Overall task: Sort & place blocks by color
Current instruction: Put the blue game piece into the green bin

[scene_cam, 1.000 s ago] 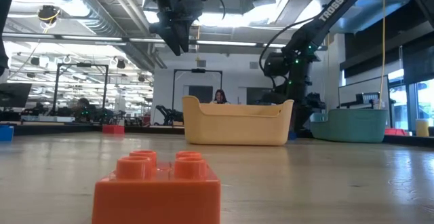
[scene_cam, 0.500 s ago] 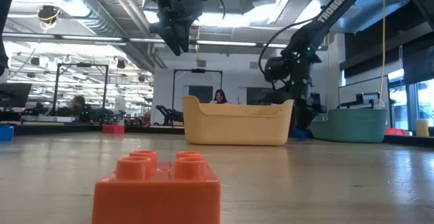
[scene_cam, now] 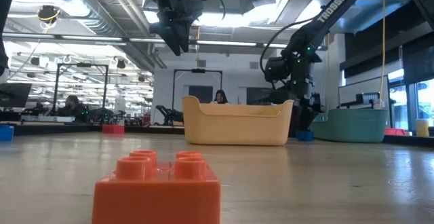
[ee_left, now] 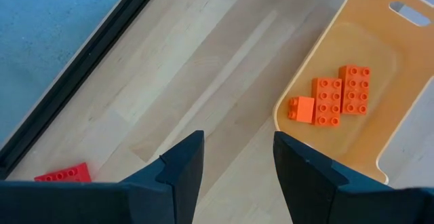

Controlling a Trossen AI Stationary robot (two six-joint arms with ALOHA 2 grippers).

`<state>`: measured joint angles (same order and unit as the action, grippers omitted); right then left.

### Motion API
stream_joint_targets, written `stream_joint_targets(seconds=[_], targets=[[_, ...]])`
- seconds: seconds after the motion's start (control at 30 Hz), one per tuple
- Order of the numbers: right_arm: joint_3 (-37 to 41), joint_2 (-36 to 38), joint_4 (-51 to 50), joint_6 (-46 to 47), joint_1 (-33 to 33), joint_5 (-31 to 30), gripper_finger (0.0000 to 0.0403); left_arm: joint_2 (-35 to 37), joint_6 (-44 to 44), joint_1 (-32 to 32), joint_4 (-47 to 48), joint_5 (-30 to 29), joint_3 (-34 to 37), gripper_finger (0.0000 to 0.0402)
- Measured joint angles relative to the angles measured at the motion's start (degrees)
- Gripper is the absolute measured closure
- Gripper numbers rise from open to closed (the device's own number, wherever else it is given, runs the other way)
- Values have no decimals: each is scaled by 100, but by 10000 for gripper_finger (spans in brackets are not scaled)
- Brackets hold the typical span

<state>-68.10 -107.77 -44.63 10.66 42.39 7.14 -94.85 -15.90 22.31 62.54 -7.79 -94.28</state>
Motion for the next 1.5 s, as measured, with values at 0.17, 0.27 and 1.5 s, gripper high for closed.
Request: stream_joint_targets(seconds=[0.17,0.27,1.5], targets=[[0,4,-261,-45,0,-1,212,0,0,0,0,0,0,233],[0,7,-435,-40,0,-1,212,0,0,0,0,0,0,233],[-650,0,-1280,-294,2,-257,271,0,1181,2,0,579,2,233]])
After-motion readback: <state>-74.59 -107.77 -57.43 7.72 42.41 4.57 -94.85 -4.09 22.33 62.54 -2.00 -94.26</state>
